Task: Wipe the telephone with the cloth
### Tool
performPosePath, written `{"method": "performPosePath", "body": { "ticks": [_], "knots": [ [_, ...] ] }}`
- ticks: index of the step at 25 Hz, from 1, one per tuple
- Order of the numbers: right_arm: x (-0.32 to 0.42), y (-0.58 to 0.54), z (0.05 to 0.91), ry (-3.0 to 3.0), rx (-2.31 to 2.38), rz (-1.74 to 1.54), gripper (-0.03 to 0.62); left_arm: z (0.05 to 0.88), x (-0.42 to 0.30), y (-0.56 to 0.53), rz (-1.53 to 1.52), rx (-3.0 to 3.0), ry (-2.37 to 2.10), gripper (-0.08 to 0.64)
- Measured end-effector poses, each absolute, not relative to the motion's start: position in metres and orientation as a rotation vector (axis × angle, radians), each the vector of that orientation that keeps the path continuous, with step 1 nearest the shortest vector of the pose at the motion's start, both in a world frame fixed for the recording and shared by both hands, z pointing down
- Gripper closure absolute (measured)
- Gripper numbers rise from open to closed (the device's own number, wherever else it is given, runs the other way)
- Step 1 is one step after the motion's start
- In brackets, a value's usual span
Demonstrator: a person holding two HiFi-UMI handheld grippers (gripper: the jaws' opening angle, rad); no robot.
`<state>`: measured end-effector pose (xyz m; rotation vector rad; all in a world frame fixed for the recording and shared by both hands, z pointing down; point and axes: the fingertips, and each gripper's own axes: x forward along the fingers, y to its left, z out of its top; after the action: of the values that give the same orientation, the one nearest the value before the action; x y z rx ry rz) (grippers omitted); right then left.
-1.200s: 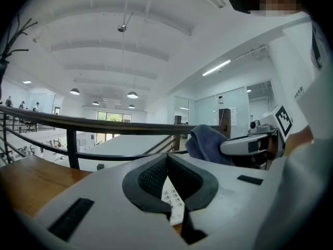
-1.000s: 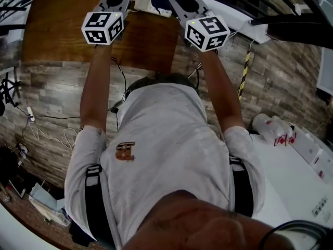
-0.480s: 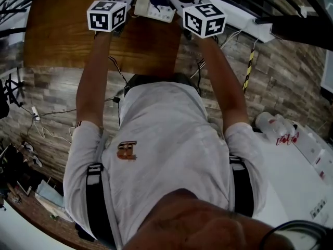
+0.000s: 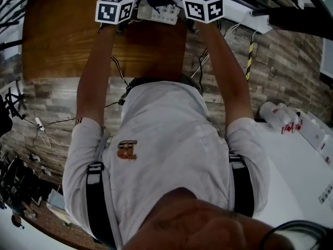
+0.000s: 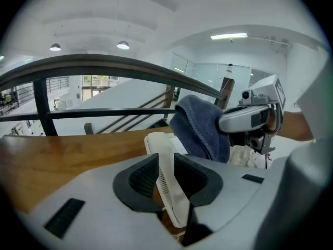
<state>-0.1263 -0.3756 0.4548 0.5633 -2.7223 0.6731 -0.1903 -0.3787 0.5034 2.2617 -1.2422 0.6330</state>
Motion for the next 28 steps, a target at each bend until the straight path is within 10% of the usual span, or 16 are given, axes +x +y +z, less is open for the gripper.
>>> {"method": "performPosePath", "body": {
  "ticks": [28],
  "knots": [
    [-0.098, -0.432, 0.533, -2.369, 0.888, 0.793, 0.522, 0.537, -0.203, -0.39, 0.617, 2.231, -1.106, 0.476]
  ]
}}
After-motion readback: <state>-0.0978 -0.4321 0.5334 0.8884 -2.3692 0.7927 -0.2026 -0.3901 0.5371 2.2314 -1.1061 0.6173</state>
